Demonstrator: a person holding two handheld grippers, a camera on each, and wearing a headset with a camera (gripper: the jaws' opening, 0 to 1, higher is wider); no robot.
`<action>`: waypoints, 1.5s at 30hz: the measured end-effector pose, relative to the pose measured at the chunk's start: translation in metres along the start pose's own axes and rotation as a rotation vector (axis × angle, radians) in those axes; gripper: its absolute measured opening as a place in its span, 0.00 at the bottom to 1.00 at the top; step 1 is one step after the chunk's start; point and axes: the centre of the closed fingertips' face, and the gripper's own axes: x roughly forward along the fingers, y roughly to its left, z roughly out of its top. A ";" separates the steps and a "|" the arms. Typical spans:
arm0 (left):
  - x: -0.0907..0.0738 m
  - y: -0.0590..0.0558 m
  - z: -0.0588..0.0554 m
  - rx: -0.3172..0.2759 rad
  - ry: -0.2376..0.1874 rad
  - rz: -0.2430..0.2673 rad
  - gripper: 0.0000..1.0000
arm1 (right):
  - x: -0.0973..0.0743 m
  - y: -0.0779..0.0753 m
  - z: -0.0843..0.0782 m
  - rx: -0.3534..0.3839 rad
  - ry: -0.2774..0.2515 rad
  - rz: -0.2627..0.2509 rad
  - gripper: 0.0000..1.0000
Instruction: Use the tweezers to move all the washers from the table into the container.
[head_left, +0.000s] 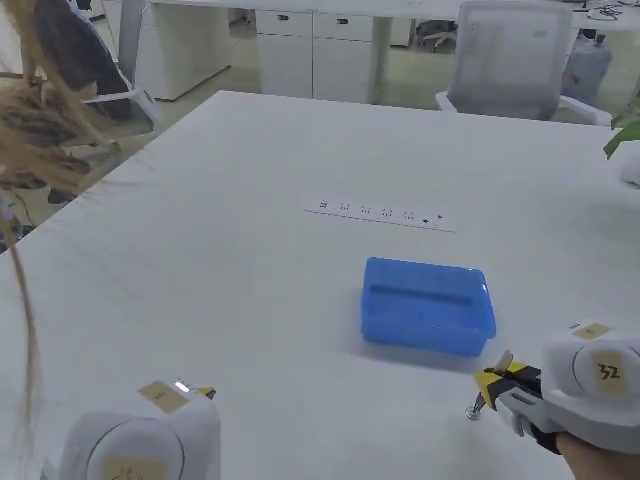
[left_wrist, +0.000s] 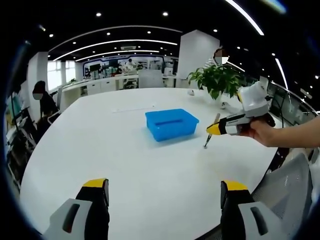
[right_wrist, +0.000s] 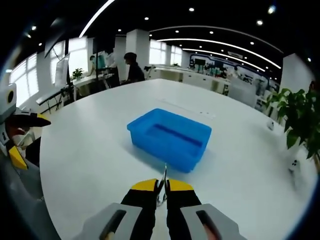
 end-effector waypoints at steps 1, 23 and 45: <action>0.001 0.000 0.001 -0.001 -0.002 -0.001 0.95 | 0.000 -0.002 0.000 0.013 -0.004 0.000 0.03; 0.005 -0.001 -0.005 0.046 0.002 -0.009 0.97 | -0.015 -0.010 0.034 0.139 -0.058 0.029 0.01; 0.005 -0.006 -0.005 0.089 -0.001 -0.010 0.96 | -0.013 -0.024 0.102 0.106 -0.171 0.019 0.01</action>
